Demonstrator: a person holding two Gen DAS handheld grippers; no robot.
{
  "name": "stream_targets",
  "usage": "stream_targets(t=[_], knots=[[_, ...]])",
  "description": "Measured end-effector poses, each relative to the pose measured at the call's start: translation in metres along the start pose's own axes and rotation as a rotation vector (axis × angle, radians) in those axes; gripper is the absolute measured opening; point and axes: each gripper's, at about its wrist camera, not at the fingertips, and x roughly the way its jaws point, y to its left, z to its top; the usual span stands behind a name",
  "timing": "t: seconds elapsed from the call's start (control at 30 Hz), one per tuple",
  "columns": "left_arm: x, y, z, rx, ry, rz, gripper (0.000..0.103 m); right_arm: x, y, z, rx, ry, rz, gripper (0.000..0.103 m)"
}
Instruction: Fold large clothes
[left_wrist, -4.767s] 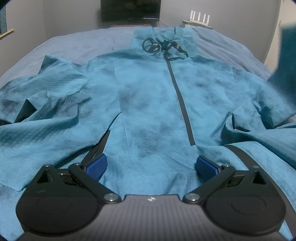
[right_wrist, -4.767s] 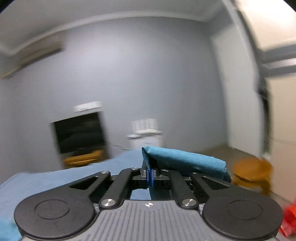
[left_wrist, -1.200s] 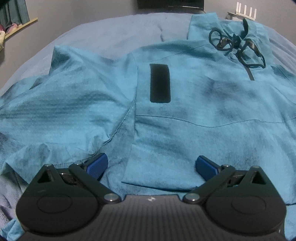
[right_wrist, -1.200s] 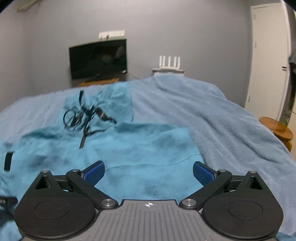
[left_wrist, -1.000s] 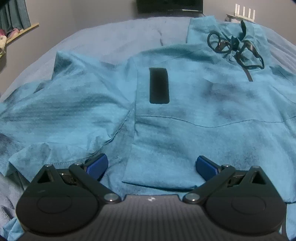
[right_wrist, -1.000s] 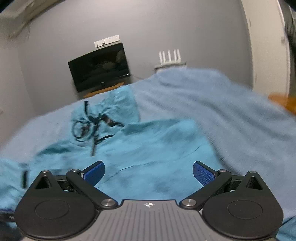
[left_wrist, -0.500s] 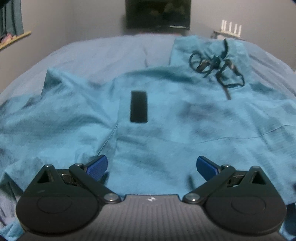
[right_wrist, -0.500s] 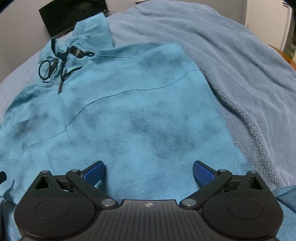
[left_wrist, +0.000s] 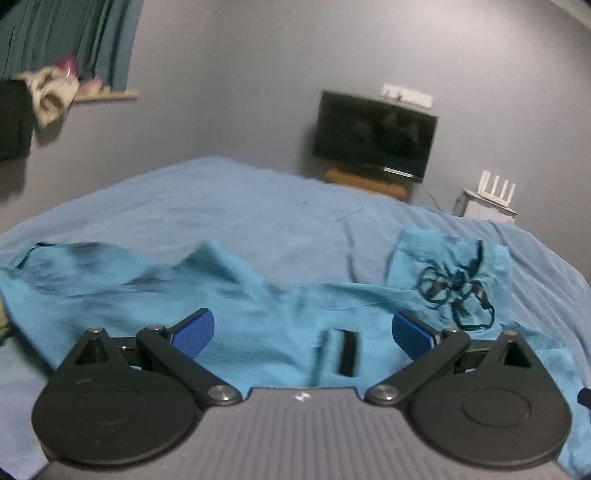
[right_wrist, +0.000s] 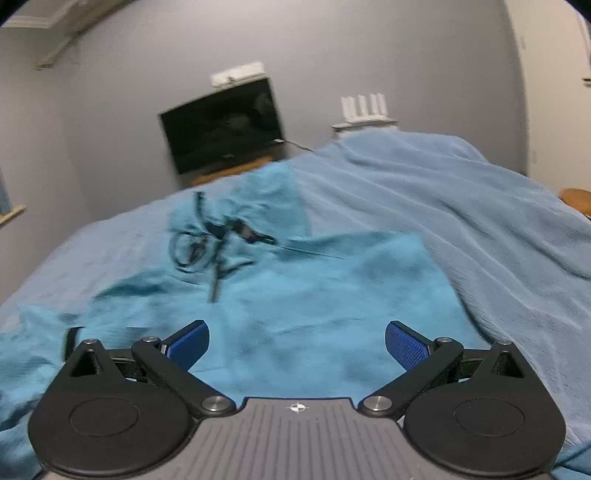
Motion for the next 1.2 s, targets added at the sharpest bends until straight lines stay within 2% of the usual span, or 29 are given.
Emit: stream_targets(t=[0.1, 0.23, 0.3, 0.37, 0.47, 0.53, 0.7, 0.77, 0.87, 0.93, 0.97, 1.0, 1.03, 1.07, 1.1, 1.2], knots=[[-0.009, 0.045, 0.021, -0.022, 0.013, 0.064, 0.103, -0.001, 0.009, 0.004, -0.025, -0.008, 0.072, 0.103], [-0.005, 0.101, 0.035, 0.042, 0.029, 0.253, 0.103, 0.001, 0.022, 0.006, -0.077, 0.0, 0.105, 0.103], [0.004, 0.134, 0.036, 0.039, 0.055, 0.337, 0.103, 0.002, 0.027, 0.005, -0.083, 0.016, 0.126, 0.103], [0.013, 0.168, 0.034, -0.025, 0.079, 0.397, 0.103, 0.005, 0.031, 0.003, -0.083, 0.033, 0.141, 0.103], [0.017, 0.224, 0.03, -0.206, 0.057, 0.46, 0.103, 0.01, 0.036, -0.001, -0.098, 0.06, 0.145, 0.103], [0.019, 0.254, 0.027, -0.317, 0.056, 0.468, 0.103, 0.013, 0.039, -0.003, -0.108, 0.08, 0.145, 0.103], [0.034, 0.3, 0.019, -0.49, 0.074, 0.397, 0.102, 0.026, 0.047, -0.01, -0.135, 0.128, 0.132, 0.103], [0.033, 0.306, 0.015, -0.516, 0.053, 0.364, 0.101, 0.032, 0.05, -0.012, -0.14, 0.141, 0.124, 0.103], [0.051, 0.308, 0.019, -0.487, 0.064, 0.329, 0.098, 0.038, 0.052, -0.015, -0.144, 0.154, 0.112, 0.103], [0.065, 0.309, 0.022, -0.479, 0.11, 0.321, 0.079, 0.041, 0.051, -0.016, -0.145, 0.162, 0.113, 0.103], [0.069, 0.312, 0.022, -0.49, 0.14, 0.323, 0.073, 0.043, 0.051, -0.016, -0.145, 0.166, 0.114, 0.103], [0.074, 0.315, 0.022, -0.51, 0.168, 0.32, 0.057, 0.044, 0.051, -0.017, -0.145, 0.17, 0.116, 0.103], [0.077, 0.319, 0.02, -0.54, 0.186, 0.319, 0.034, 0.044, 0.05, -0.017, -0.145, 0.173, 0.117, 0.103], [0.081, 0.322, 0.017, -0.568, 0.188, 0.313, 0.026, 0.045, 0.05, -0.017, -0.144, 0.175, 0.118, 0.103], [0.081, 0.323, 0.016, -0.587, 0.178, 0.31, 0.012, 0.046, 0.049, -0.017, -0.143, 0.177, 0.118, 0.103], [0.069, 0.311, 0.022, -0.565, 0.097, 0.31, 0.005, 0.048, 0.049, -0.018, -0.141, 0.183, 0.117, 0.103]])
